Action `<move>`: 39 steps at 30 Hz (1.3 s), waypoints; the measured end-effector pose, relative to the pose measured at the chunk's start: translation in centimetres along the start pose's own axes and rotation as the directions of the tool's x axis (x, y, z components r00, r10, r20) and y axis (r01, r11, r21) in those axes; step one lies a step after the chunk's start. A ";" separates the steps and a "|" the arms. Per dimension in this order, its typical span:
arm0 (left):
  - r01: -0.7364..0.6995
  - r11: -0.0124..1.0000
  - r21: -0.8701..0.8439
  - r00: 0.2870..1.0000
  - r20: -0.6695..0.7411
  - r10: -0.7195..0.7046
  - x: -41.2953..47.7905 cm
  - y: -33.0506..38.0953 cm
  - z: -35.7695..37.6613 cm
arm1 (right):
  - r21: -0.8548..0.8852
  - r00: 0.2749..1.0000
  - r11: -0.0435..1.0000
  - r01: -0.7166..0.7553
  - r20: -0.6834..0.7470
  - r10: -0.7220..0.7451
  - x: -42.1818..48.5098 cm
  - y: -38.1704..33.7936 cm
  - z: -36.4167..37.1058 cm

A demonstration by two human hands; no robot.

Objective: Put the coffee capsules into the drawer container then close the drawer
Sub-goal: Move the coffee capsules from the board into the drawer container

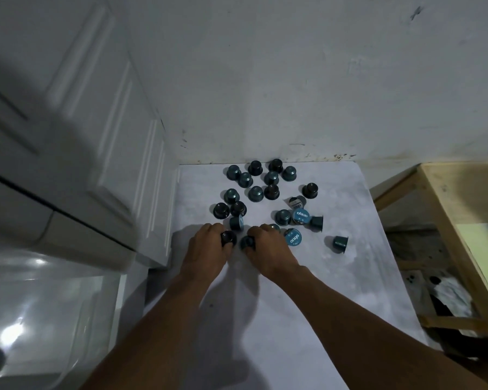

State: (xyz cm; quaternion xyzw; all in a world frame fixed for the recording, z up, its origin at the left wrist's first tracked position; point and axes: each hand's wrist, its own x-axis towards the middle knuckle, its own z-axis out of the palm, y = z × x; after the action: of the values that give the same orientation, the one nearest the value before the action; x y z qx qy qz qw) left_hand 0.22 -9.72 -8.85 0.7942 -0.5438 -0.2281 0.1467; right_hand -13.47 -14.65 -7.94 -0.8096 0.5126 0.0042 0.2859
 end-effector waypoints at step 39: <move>-0.051 0.980 -0.193 0.920 -0.392 -0.029 -24.2 0.1 -11.2 | 0.015 0.898 0.969 0.246 -0.380 -0.223 -21.6 -9.8 -3.3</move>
State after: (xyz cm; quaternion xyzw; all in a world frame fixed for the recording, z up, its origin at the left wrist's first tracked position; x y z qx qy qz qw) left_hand -1.42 12.61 5.69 0.8018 -0.4823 -0.1170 0.3329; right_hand -16.48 4.73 5.75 -0.8419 0.4564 -0.2011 0.2060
